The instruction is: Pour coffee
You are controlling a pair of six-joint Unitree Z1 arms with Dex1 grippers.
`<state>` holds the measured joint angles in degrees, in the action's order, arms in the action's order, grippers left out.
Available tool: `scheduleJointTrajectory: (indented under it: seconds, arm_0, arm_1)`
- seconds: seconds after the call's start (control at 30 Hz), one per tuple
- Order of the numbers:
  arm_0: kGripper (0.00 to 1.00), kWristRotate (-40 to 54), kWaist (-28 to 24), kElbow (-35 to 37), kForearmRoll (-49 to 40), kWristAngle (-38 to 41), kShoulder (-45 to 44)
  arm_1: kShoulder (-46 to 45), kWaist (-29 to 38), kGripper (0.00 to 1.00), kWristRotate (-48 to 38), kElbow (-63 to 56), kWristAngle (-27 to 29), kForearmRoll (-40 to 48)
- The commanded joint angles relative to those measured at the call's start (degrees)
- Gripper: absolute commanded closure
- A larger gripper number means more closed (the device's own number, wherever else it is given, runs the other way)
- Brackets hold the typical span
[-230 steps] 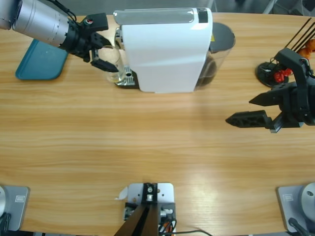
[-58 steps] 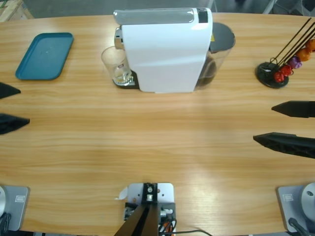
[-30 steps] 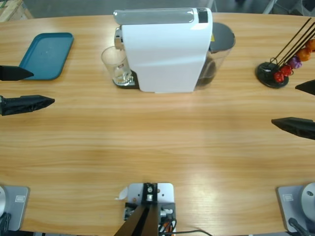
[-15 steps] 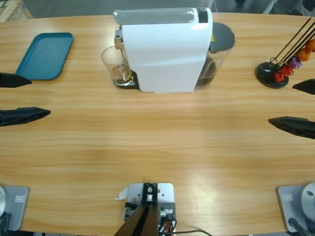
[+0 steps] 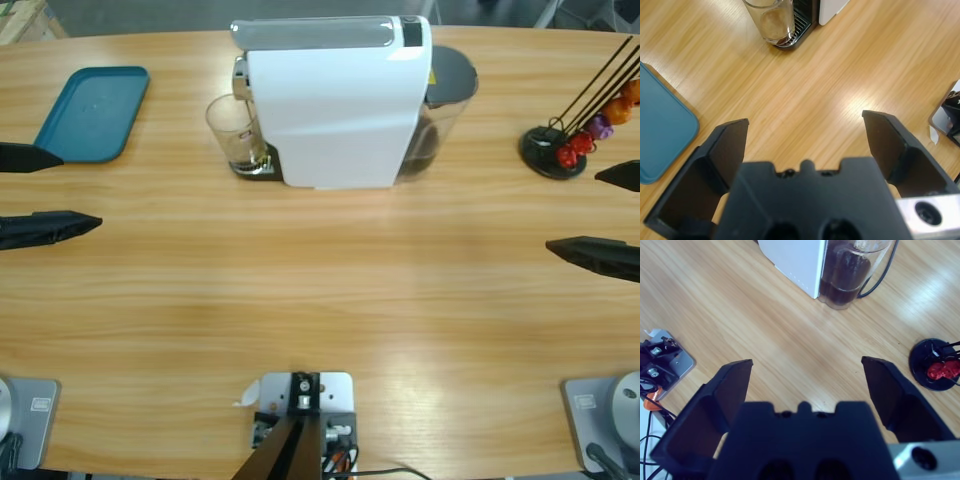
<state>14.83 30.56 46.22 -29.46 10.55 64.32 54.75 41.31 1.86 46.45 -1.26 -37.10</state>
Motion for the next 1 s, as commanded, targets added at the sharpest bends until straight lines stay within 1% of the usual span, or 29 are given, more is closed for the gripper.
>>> scheduleJointTrajectory:
  seconds: [0.03, 0.17, 0.27, 0.33, 0.37, 0.43, 0.47, 0.6, 0.77, 0.83, 1.0]
  arm_0:
    - [0.013, 0.5, -0.4, -0.3, 1.0, 1.7, 0.4]
    - [0.000, 0.7, -1.0, -0.3, 0.9, 2.1, 1.0]
    - [0.000, 1.2, -1.4, -0.1, 0.5, 4.1, 1.8]
    - [0.000, 3.5, -3.1, 0.2, 0.5, 6.3, 1.7]
    - [0.000, 6.2, -3.8, 0.3, 0.4, 7.0, 1.5]
    - [0.000, 9.6, -4.6, 0.3, -0.5, 6.5, 1.1]
    - [0.000, 9.8, -4.7, 0.4, -1.1, 5.3, 0.9]
    - [0.000, 9.0, -4.7, 1.4, -2.2, 4.7, 0.9]
    - [0.004, 4.4, -4.7, 3.7, -2.1, 5.1, 0.5]
    - [0.004, 3.9, -5.0, 4.0, -2.1, 5.0, 0.5]
    - [0.004, 3.0, -8.3, 4.5, -1.8, 4.5, 0.5]
  arm_1:
    - [1.0, 0.5, 0.004, 0.6, -0.1, 0.9, -0.2]
    - [1.1, 0.5, 0.004, 0.7, -0.1, 1.0, 0.0]
    - [1.7, 0.5, 0.018, 1.4, -0.1, 1.3, -0.1]
    - [1.6, 0.5, 0.018, 1.4, -0.1, 1.3, -0.1]
    - [1.6, 0.5, 0.018, 1.4, -0.1, 1.3, -0.1]
    - [1.5, 0.5, 0.018, 1.4, -0.1, 1.3, -0.1]
    - [1.5, 0.5, 0.018, 1.4, -0.1, 1.4, -0.1]
    - [1.4, 0.5, 0.023, 1.4, -0.1, 1.7, -0.1]
    - [1.3, 0.5, 0.023, 1.4, -0.1, 1.7, -0.1]
    - [1.4, 0.5, 0.023, 1.4, -0.1, 1.7, -0.1]
    - [1.3, 0.5, 0.023, 1.4, -0.1, 1.7, -0.1]
